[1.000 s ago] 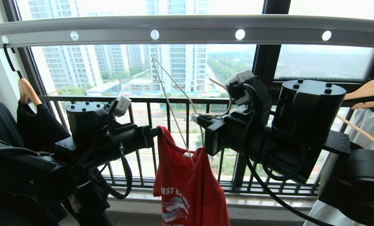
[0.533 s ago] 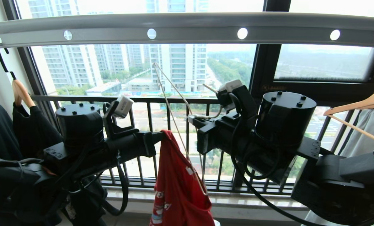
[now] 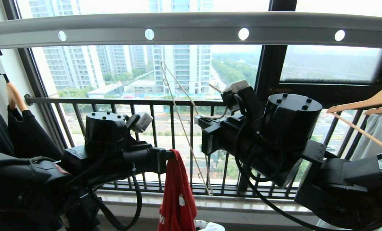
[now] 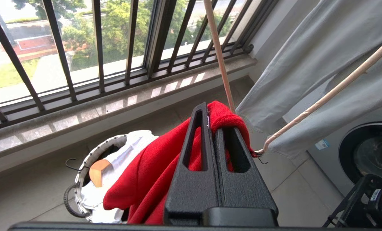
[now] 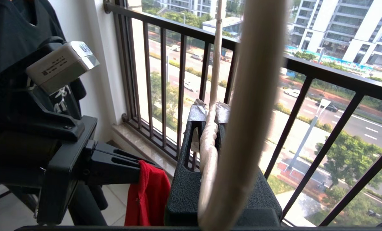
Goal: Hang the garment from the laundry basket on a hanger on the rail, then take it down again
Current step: Take the clothes off the clothes rack, then put clothes in the basket
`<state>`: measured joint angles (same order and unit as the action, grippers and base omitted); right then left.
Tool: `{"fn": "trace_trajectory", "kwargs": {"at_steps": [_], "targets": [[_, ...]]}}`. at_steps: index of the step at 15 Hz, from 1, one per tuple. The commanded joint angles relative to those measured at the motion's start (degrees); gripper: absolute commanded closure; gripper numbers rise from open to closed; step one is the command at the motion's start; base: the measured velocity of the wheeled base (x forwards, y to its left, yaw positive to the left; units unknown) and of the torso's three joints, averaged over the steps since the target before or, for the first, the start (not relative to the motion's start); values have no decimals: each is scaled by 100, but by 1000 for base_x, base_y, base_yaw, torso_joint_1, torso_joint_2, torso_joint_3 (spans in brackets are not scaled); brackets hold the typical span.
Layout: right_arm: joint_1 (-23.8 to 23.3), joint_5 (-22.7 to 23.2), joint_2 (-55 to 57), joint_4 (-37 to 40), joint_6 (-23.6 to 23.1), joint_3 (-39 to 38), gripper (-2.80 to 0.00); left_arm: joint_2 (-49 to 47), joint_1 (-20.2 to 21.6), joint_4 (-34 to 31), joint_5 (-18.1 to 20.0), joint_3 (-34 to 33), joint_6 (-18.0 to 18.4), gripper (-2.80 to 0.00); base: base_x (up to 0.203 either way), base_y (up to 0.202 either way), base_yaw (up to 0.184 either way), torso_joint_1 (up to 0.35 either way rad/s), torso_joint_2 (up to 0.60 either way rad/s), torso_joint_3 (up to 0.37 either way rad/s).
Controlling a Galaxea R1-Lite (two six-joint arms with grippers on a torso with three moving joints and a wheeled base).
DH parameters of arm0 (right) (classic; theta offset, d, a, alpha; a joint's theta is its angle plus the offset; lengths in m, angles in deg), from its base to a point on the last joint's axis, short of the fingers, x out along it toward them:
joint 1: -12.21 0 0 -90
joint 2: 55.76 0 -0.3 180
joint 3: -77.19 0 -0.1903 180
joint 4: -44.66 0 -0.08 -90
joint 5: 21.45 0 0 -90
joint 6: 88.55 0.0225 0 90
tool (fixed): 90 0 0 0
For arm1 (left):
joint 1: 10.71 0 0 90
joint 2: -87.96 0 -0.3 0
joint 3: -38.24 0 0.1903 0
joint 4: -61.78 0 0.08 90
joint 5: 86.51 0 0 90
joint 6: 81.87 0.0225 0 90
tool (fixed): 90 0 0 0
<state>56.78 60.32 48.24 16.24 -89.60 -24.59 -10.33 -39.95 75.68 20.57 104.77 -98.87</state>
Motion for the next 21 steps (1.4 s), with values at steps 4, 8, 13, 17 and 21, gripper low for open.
{"fn": "trace_trajectory", "kwargs": {"at_steps": [4, 8, 13, 17, 21], "targets": [[-9, -304, -21, 190, -9, 167, 0, -1101, 157, 42, -528, 161, 616, 0, 0, 0, 0, 0, 0, 0], [-45, -311, -90, 204, -10, 173, 0, -2002, 205, 1027, -1013, 172, 912, 0, 0, 0, 0, 0, 0, 0], [-80, -311, -221, 230, -18, 176, 0, -3031, 192, 1999, -1240, 182, 960, 0, 0, 0, 0, 0, 0, 0], [-80, -319, -301, 247, -18, 176, 0, -3406, 122, 2586, -1242, 168, 958, 0, 0, 0, 0, 0, 0, 0], [-80, -319, -363, 388, -26, 176, 0, -3329, 111, 2672, -1234, 96, 971, 0, 0, 0, 0, 0, 0, 0]]}}
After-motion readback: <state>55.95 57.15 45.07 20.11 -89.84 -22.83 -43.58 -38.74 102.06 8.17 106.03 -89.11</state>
